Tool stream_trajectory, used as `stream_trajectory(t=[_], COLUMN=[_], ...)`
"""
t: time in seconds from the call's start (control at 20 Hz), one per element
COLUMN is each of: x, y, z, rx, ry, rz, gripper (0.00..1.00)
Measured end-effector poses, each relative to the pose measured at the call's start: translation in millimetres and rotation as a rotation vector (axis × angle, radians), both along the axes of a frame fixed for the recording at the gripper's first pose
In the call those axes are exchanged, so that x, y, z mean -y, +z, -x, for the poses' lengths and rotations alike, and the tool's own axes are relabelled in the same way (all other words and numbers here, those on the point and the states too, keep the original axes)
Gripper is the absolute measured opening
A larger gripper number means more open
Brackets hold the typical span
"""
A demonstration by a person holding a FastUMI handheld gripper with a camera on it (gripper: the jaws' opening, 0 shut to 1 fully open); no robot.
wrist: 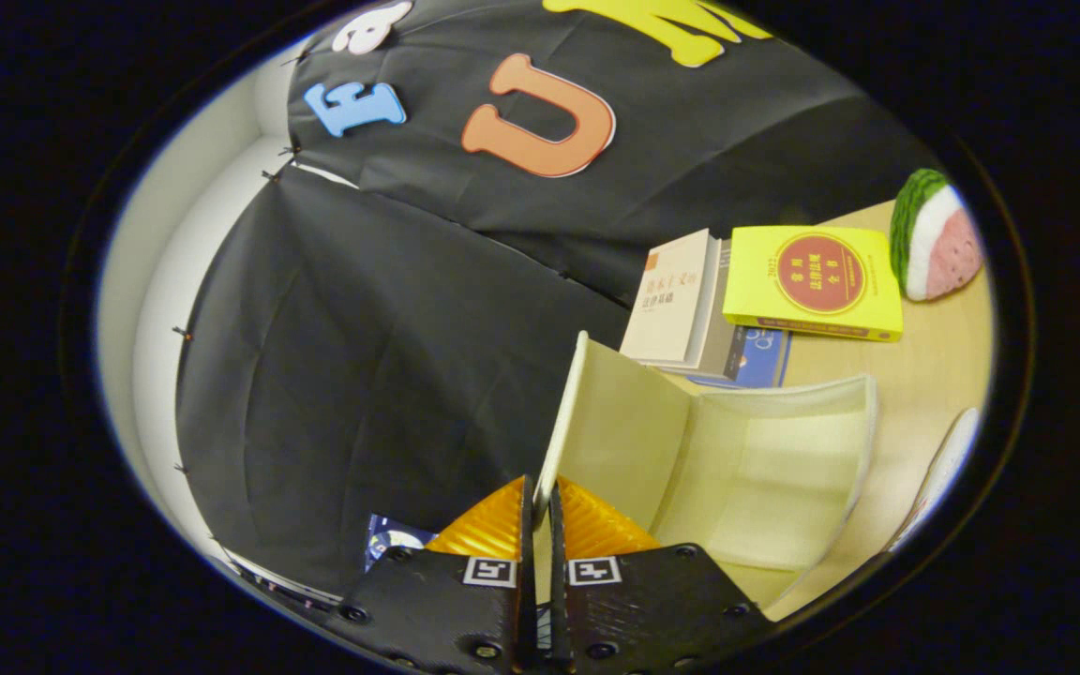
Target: Open the storage box then place both shoes into the box .Put the left shoe in first, then the right shoe, with the right side of both shoes facing outward in a uniform manner.
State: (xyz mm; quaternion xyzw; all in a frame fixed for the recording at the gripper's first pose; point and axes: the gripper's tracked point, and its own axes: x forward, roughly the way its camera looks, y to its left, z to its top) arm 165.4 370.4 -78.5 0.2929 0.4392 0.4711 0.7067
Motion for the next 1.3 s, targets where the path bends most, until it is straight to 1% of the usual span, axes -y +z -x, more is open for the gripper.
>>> stream_trajectory(t=[0.1,0.25,0.35,0.4,0.5,0.6,0.7,0.8,0.85,1.1,1.3], x=[-22,-36,-28,-21,-9,2,-1,-10,-15,-58,-83], y=[0,11,15,13,9,6,0,0,2,14,19], z=[-1,-6,-11,-12,-9,-7,1,9,10,40,54], rx=[0.043,0.134,0.203,0.223,0.214,0.179,0.102,0.058,0.063,0.074,0.085], ry=[-0.015,-0.042,-0.071,-0.084,-0.088,-0.090,-0.073,-0.059,-0.061,0.015,0.060], rz=[0.048,0.093,0.144,0.166,0.173,0.155,0.117,0.099,0.093,0.057,0.048], gripper=[0.09,0.56,0.87,0.90,0.91,0.93,0.94,0.94,0.94,0.94,0.94])
